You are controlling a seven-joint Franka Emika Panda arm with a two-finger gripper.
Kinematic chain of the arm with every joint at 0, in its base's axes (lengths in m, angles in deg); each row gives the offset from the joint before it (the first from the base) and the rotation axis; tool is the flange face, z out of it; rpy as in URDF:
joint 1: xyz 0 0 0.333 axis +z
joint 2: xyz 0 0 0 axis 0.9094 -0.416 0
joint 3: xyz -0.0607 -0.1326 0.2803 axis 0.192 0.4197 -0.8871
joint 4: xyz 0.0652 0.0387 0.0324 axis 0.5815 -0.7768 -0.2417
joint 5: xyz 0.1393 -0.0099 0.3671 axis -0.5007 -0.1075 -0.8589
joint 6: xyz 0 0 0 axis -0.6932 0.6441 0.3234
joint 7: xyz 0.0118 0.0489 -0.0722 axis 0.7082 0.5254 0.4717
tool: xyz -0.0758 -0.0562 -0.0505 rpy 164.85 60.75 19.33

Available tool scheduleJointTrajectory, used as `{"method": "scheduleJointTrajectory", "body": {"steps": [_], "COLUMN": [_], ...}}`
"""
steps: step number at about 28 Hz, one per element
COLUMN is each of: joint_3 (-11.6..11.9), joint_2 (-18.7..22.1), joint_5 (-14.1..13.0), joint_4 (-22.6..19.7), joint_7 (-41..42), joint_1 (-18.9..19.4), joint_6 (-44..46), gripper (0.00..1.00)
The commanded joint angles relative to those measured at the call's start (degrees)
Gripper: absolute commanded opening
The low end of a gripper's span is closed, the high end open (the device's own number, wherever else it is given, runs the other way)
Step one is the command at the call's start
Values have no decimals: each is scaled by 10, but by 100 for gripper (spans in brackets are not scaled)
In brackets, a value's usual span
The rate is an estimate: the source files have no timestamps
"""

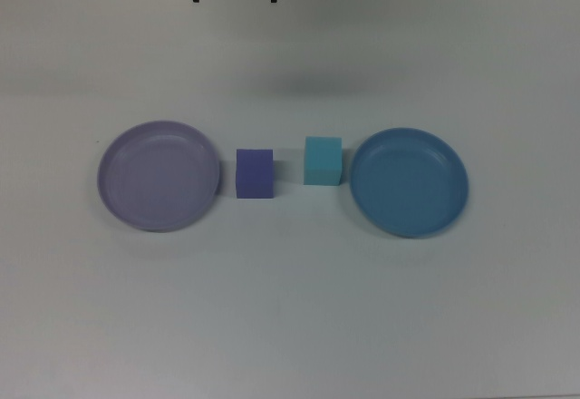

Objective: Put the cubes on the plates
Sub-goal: 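Lower the open gripper down onto the purple cube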

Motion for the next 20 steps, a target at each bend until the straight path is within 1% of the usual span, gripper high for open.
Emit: {"method": "scheduleJointTrajectory", "body": {"steps": [1, 5, 7, 10, 11, 12, 15, 16, 17, 20], "joint_3": [2, 2, 2, 3, 4, 4, 5, 5, 5, 5], "joint_2": [-24, -33, -48, -72, -89, -97, -116, -127, -135, -155], "joint_5": [-26, -28, -30, -24, -21, -19, 0, 15, 22, 33], "joint_4": [0, -1, 0, 0, 0, 0, -4, -15, -23, -33], "joint_7": [-8, -9, -7, -1, 0, 2, 6, 5, 4, 2], "joint_1": [4, 3, 2, 1, -3, -4, -6, -2, -1, 0], "joint_6": [-6, -17, -19, -19, -23, -32, -83, -119, -134, -173], "gripper": [100, 100, 100, 100, 100, 100, 100, 100, 100, 100]}}
